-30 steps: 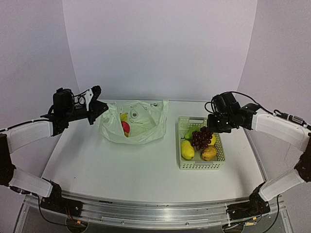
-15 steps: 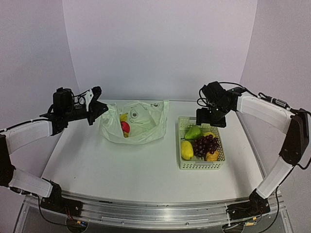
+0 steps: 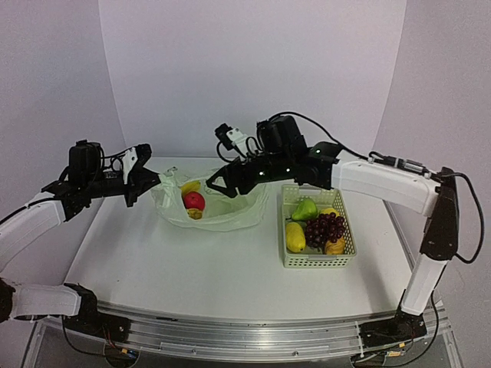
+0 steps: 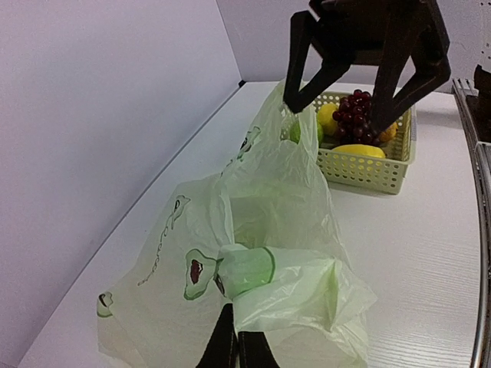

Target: Untie the knot of the plastic bag and take out the fruit

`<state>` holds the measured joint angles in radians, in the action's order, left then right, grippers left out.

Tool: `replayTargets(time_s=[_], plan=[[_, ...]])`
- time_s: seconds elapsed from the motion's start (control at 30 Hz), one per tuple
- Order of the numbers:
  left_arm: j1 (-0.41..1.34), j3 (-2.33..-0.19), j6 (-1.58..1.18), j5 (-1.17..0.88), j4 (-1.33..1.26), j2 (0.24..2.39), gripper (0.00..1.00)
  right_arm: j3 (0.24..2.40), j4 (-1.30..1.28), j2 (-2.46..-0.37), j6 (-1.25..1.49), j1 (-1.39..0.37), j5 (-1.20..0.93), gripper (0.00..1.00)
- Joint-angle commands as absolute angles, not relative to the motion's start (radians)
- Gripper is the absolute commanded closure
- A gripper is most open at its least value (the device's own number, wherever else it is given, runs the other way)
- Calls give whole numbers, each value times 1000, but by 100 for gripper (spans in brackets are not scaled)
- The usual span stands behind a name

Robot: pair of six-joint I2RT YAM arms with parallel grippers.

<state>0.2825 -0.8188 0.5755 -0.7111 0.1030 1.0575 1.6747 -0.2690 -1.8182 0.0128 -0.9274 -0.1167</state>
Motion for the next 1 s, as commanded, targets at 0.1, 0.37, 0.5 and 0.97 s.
replayTargets(time_s=[0.1, 0.37, 0.5, 0.97], plan=[[285, -844, 589, -693, 317, 975, 100, 1729, 79, -2057, 109, -926, -434, 43], [284, -864, 581, -650, 332, 1013, 100, 1686, 134, -2135, 87, -927, -384, 55], [284, -870, 583, -653, 308, 1041, 100, 1773, 134, -2242, 81, -924, -337, 58], [283, -843, 508, -569, 207, 1089, 100, 1563, 191, -2134, 44, -925, -343, 60]])
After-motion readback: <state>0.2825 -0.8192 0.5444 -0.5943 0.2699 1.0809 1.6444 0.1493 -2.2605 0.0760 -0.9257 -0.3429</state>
